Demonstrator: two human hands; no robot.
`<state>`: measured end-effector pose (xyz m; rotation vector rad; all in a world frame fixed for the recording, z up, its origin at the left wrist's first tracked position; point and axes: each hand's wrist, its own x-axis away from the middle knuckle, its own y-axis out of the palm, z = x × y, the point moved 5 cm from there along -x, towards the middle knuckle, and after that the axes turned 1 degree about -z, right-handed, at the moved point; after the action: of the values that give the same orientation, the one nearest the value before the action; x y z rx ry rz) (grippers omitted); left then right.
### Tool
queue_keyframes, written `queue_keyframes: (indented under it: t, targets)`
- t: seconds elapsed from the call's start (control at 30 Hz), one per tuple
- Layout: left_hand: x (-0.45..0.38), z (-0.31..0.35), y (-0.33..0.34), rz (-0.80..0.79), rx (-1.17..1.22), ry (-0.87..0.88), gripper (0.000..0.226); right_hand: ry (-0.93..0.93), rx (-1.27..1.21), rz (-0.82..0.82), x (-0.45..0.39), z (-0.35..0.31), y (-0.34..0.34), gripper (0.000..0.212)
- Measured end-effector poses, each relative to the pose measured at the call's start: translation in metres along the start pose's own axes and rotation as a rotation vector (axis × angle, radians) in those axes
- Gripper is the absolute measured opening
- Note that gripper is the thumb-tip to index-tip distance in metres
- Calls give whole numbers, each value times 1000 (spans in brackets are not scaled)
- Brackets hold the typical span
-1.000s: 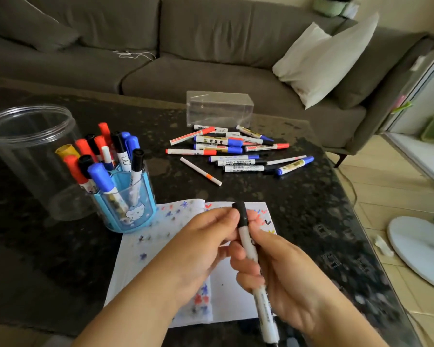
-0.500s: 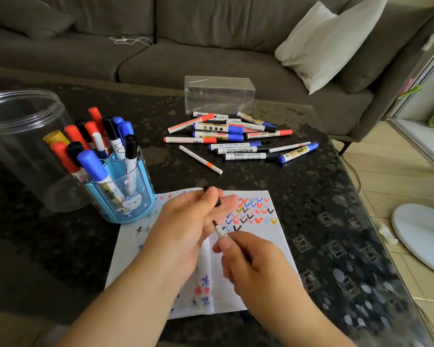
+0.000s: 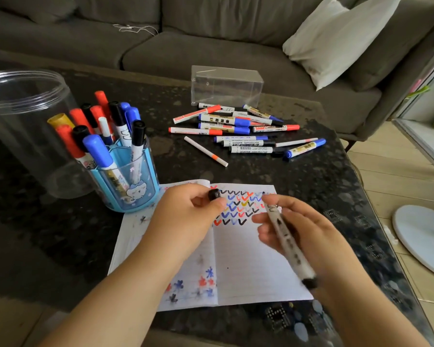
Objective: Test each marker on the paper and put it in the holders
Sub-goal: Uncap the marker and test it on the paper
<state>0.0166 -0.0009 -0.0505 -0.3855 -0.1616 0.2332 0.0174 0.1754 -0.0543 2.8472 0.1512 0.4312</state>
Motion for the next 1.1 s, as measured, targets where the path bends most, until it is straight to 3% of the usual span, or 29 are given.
queue_keyframes:
  t: [0.07,0.13,0.2,0.3,0.47,0.7,1.1]
  targets:
    - [-1,-1,4,-30,-37,26,5,33,-128,3,-5,2,-2,24]
    - [-2,-2,7,-57,-51,50,4,13,-82,3,-10,4,-6,21]
    - [-2,-3,10,-87,-113,82,9,-40,101,23,-13,5,-10,13]
    - [0,-2,15,-117,-246,128,14,-154,481,97,-15,4,-14,26]
    - [4,-1,24,-173,-418,186,14,-243,738,146,-20,8,-11,15]
    - [5,0,34,-183,-627,245,24,-226,791,193,-26,17,-17,17]
    - [6,0,35,-181,-653,244,26,-216,851,132,-27,15,-13,19]
